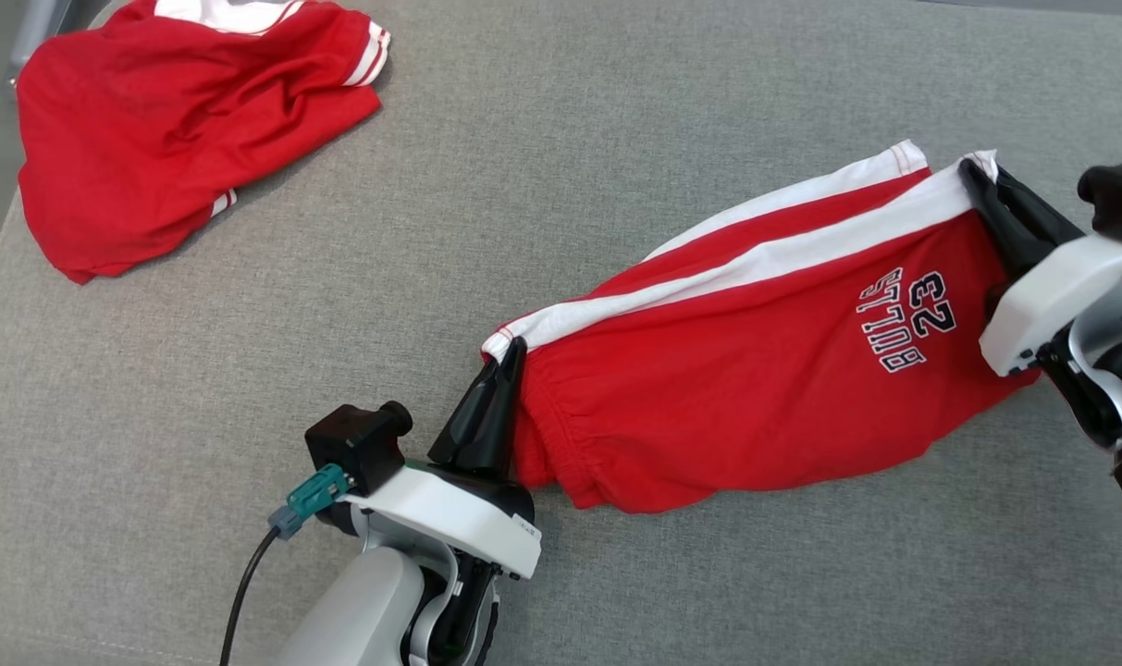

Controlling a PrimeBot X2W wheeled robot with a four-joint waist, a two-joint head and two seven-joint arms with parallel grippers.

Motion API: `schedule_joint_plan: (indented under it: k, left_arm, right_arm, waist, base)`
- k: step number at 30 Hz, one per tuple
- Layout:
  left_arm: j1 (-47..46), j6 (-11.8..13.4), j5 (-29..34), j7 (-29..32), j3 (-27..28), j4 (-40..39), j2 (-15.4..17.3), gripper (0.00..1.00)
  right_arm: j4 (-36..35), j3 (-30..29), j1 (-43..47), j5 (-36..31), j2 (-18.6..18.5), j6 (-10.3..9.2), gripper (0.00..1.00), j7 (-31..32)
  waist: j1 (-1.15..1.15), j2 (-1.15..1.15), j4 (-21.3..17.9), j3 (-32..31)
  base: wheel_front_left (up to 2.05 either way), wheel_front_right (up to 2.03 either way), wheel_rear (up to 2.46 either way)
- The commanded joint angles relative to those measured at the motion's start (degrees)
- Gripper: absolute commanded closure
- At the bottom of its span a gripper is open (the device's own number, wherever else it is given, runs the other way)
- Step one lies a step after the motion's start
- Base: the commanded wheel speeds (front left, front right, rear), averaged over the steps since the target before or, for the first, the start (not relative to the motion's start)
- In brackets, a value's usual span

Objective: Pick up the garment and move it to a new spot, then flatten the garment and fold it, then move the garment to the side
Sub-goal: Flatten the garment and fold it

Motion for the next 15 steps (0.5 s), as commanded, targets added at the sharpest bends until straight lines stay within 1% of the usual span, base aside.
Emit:
schedule_joint_plan:
  k: [1,6,8,15]
  left_arm:
    - [-1.43,0.55,-0.52,-0.04,-0.35,0.08,0.25,1.00]
    - [-3.13,2.87,-1.85,-0.04,-0.25,0.37,0.26,1.00]
    - [-3.30,3.07,-2.00,-0.04,-0.27,0.55,0.26,1.00]
    - [-4.86,3.70,-3.20,-0.04,-1.08,2.55,0.27,1.00]
  right_arm:
    - [1.66,1.89,-2.05,1.46,-0.44,-0.02,1.00,0.32]
    - [6.65,7.88,-7.35,4.71,-1.14,-0.02,1.00,-0.34]
    - [7.59,8.80,-8.21,5.31,-1.26,-0.02,1.00,-0.51]
    - [13.47,15.14,-13.33,9.23,-1.36,-0.02,1.00,-1.57]
  waist:
    - [0.00,0.00,0.44,0.43]
    - [0.00,0.00,1.14,1.18]
    - [0.00,0.00,1.24,1.32]
    - [0.00,0.00,1.56,2.13]
  base:
    - [0.00,0.00,0.00]
    - [0.00,0.00,0.00]
    - [0.00,0.00,0.00]
    - [0.00,0.00,0.00]
